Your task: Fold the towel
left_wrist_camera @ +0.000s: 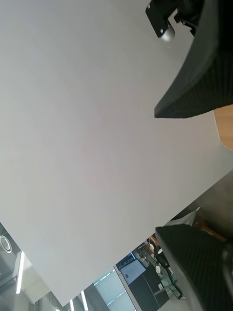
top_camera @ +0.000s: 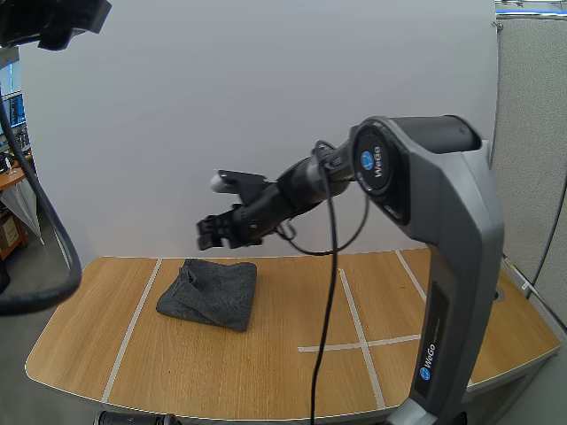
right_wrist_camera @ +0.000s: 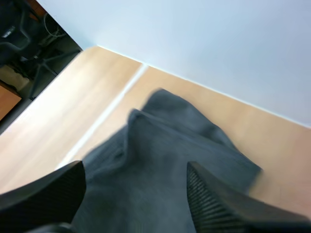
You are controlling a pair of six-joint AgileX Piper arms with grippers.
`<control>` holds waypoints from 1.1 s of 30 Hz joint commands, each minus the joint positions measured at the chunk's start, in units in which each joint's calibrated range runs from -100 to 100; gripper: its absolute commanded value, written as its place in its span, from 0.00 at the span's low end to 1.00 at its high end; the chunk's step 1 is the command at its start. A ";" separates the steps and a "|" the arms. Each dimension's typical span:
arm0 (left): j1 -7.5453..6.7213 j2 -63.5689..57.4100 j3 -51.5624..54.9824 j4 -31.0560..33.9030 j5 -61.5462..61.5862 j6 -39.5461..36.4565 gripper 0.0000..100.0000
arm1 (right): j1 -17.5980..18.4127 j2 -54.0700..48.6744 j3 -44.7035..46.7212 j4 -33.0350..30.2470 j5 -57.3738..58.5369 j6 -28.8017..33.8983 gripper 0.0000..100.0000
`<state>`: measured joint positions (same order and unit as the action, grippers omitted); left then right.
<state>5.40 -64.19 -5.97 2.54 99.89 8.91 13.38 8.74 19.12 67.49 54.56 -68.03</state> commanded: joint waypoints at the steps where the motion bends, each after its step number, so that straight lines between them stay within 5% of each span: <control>1: 0.09 -0.26 0.06 2.47 0.11 -0.60 1.00 | -7.38 -2.32 2.85 -10.19 16.95 6.12 0.98; 10: 0.09 -0.26 0.06 2.47 0.11 -0.60 1.00 | -10.13 -1.69 13.50 -1.89 17.33 -3.56 0.98; 33: 0.09 -1.92 0.06 5.19 0.11 -0.60 1.00 | -8.87 9.76 13.96 10.52 17.27 -12.66 0.98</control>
<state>5.40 -65.89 -5.97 7.19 99.89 8.91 3.66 18.58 32.61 75.65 71.38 -78.39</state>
